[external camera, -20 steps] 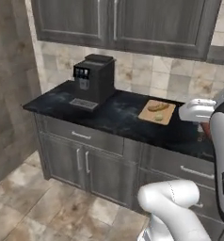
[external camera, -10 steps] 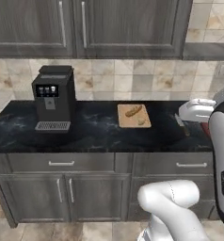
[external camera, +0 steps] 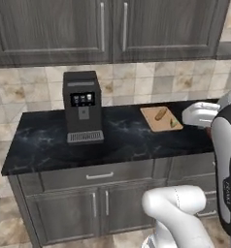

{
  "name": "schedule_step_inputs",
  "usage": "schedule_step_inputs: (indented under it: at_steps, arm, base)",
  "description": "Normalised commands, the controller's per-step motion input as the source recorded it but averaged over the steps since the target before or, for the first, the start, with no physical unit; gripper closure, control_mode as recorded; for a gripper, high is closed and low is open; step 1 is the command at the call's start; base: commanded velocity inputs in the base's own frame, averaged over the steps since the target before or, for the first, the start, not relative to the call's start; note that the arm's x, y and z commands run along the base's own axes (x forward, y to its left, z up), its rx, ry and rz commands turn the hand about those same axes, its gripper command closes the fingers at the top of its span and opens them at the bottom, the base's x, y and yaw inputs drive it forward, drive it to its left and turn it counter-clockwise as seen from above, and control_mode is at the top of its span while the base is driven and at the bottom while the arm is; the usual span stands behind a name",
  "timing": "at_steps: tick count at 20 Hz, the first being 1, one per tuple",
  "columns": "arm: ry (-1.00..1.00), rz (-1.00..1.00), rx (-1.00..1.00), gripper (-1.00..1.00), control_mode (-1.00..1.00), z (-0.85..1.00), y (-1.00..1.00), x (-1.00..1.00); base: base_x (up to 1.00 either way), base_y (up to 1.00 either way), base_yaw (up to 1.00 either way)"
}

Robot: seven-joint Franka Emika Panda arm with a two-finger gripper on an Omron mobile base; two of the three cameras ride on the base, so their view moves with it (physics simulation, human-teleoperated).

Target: Retrieve the sausage and cheese from the fridge and place them on the cutting board on the counter.

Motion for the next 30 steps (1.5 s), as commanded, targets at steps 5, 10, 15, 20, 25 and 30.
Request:
schedule_step_inputs:
  at_steps: [5, 10, 15, 20, 25, 30]
  arm:
    - [0.00, 0.00, 0.00, 1.00, 1.00, 0.00, 0.00, 0.00]
    - [0.00, 0.00, 0.00, 1.00, 1.00, 0.00, 0.00, 0.00]
    - [0.00, 0.00, 0.00, 1.00, 1.00, 0.00, 0.00, 0.00]
    - [0.00, 0.00, 0.00, 1.00, 1.00, 0.00, 0.00, 0.00]
    - [0.00, 0.00, 0.00, 1.00, 1.00, 0.00, 0.00, 0.00]
    - [0.17, -0.44, 0.04, 1.00, -1.00, -0.35, -0.45, -0.02]
  base:
    - [0.97, 0.00, 0.00]
    - [0.99, -0.06, 0.00]
    - [0.81, 0.01, -0.01]
    - [0.56, 0.00, -0.13]
    - [0.12, -0.11, -0.28]
    - [0.00, -0.11, -0.08]
